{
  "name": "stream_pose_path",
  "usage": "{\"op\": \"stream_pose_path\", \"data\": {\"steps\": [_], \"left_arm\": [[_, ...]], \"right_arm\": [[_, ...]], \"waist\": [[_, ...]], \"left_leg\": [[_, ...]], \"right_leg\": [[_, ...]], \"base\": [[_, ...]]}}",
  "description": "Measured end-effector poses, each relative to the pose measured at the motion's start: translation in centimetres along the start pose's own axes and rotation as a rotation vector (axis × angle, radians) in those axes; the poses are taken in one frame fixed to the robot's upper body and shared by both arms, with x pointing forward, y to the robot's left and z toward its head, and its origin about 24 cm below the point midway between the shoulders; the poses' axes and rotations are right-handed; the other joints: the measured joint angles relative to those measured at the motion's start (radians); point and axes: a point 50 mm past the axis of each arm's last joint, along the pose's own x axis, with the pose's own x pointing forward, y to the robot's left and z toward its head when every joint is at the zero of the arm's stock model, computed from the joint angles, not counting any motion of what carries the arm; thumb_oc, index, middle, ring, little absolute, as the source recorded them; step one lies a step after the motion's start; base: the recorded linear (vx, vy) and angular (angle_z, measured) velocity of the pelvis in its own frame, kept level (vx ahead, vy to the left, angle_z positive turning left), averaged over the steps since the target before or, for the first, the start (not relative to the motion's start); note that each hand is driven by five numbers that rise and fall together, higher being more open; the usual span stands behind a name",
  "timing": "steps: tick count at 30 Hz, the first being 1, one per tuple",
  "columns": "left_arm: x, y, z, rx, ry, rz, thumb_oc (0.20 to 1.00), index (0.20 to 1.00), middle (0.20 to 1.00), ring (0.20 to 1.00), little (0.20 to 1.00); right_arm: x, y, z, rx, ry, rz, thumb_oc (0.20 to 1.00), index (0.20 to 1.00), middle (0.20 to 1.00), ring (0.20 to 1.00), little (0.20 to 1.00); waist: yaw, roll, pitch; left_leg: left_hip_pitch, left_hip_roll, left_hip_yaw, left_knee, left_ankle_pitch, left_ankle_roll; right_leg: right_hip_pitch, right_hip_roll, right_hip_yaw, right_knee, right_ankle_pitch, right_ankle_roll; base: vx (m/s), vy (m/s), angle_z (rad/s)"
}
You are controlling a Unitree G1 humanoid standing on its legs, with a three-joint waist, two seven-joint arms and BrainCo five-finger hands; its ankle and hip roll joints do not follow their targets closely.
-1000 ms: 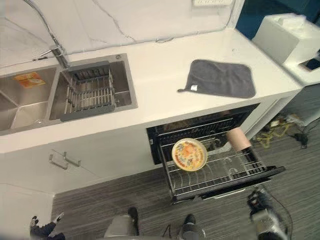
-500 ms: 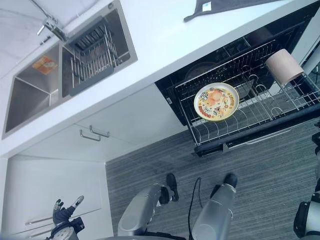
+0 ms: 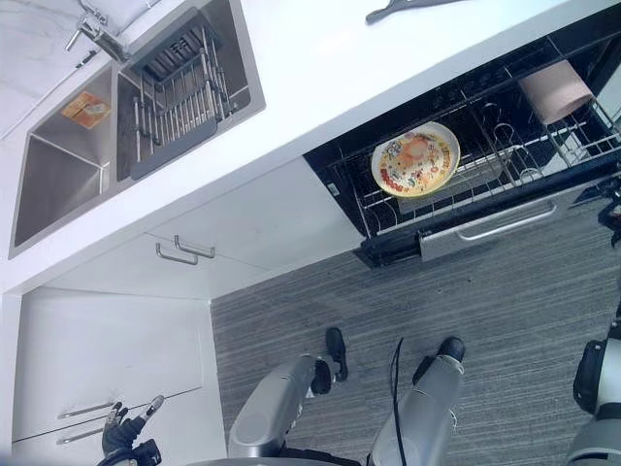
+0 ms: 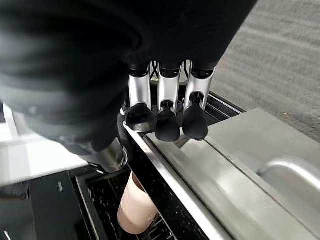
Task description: Place the dishes in the dishwasher.
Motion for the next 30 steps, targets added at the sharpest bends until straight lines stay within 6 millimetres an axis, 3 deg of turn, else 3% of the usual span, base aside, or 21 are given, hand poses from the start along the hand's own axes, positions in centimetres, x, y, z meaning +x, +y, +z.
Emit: {"op": "stream_pose_path", "data": {"steps": [4,5,7,9,13,16,19,21,24,30], "left_arm": [[0.1,0.6,-0.1,-0.033,0.011,0.002,1.000,1.000,1.000,1.000,1.000],[0.1,0.8,-0.4,-0.032,0.017,-0.005,1.000,1.000,1.000,1.000,1.000],[-0.2,3.3,-1.9,-0.043,0.073,0.035,1.000,1.000,1.000,1.000,1.000],[-0.2,4.9,-2.2,-0.076,0.093,0.071,1.000,1.000,1.000,1.000,1.000],[-0.2,5.2,-2.4,-0.075,0.100,0.029,1.000,1.000,1.000,1.000,1.000],[-1.2,7.7,-4.8,-0.067,0.198,0.090,1.000,1.000,1.000,1.000,1.000],[-2.1,9.5,-6.1,-0.054,0.255,0.114,1.000,1.000,1.000,1.000,1.000],[-2.2,9.7,-6.4,-0.049,0.272,0.094,1.000,1.000,1.000,1.000,1.000],[-2.3,10.1,-6.5,-0.044,0.273,0.080,1.000,1.000,1.000,1.000,1.000],[-1.5,8.9,-5.5,-0.030,0.235,-0.002,1.000,1.000,1.000,1.000,1.000]], "right_arm": [[0.1,0.8,0.9,-0.037,-0.027,0.005,0.200,0.200,0.200,0.200,0.200],[0.2,1.2,1.5,-0.058,-0.037,-0.009,0.200,0.200,0.200,0.200,0.200],[0.5,2.4,3.1,-0.129,-0.050,-0.039,0.200,0.200,0.200,0.200,0.200],[0.4,2.6,4.5,-0.122,-0.095,-0.055,0.200,0.200,0.200,0.200,0.200],[0.4,1.7,6.8,-0.066,-0.126,-0.129,0.200,0.200,0.200,0.200,0.200],[0.1,0.8,9.0,-0.094,-0.147,-0.189,0.200,0.200,0.200,0.200,0.200],[0.0,0.8,9.4,-0.207,-0.142,-0.202,0.200,0.200,0.200,0.200,0.200],[-0.1,0.8,10.1,-0.247,-0.157,-0.210,0.200,0.200,0.200,0.200,0.200],[-0.2,1.1,10.8,-0.284,-0.169,-0.214,0.200,0.200,0.200,0.200,0.200],[-0.1,1.8,10.4,-0.312,-0.156,-0.187,0.200,0.200,0.200,0.200,0.200]], "waist": [[0.025,0.006,-0.004],[0.030,0.010,-0.007],[0.041,0.014,-0.010],[0.065,0.021,-0.015],[0.120,0.051,-0.038],[0.158,0.079,-0.060],[0.154,0.082,-0.063],[0.155,0.085,-0.065],[0.157,0.085,-0.065],[0.158,0.079,-0.061]], "left_leg": [[0.010,0.005,-0.011,-0.045,0.025,-0.013],[0.028,-0.002,-0.014,-0.099,0.054,-0.016],[0.054,-0.015,-0.030,-0.188,0.101,-0.016],[0.029,-0.014,-0.050,-0.179,0.114,-0.030],[-0.003,-0.016,-0.103,-0.192,0.131,-0.052],[0.000,-0.018,-0.142,-0.217,0.152,-0.076],[-0.006,-0.021,-0.158,-0.207,0.156,-0.083],[-0.034,-0.025,-0.167,-0.192,0.159,-0.087],[-0.055,-0.022,-0.172,-0.179,0.163,-0.091],[-0.057,-0.001,-0.188,-0.182,0.168,-0.101]], "right_leg": [[-0.011,0.004,-0.016,0.014,-0.008,-0.001],[-0.012,0.004,-0.019,0.011,-0.010,0.001],[-0.034,-0.008,-0.027,0.039,-0.043,-0.016],[-0.070,-0.023,-0.036,0.090,-0.060,-0.022],[-0.101,-0.052,-0.073,0.183,-0.129,-0.044],[-0.102,-0.081,-0.106,0.246,-0.180,-0.058],[-0.108,-0.097,-0.115,0.278,-0.201,-0.066],[-0.130,-0.105,-0.117,0.296,-0.218,-0.059],[-0.152,-0.106,-0.116,0.314,-0.230,-0.081],[-0.150,-0.084,-0.131,0.322,-0.221,-0.095]], "base": [[0.03,0.015,0.07],[0.05,0.017,0.04],[0.02,-0.007,0.20],[-0.01,-0.048,0.29],[-0.01,-0.058,0.39],[0.02,-0.045,0.40],[0.01,-0.008,0.18],[0.02,0.017,0.17],[0.02,0.007,0.06],[-0.01,0.015,-0.01]]}}
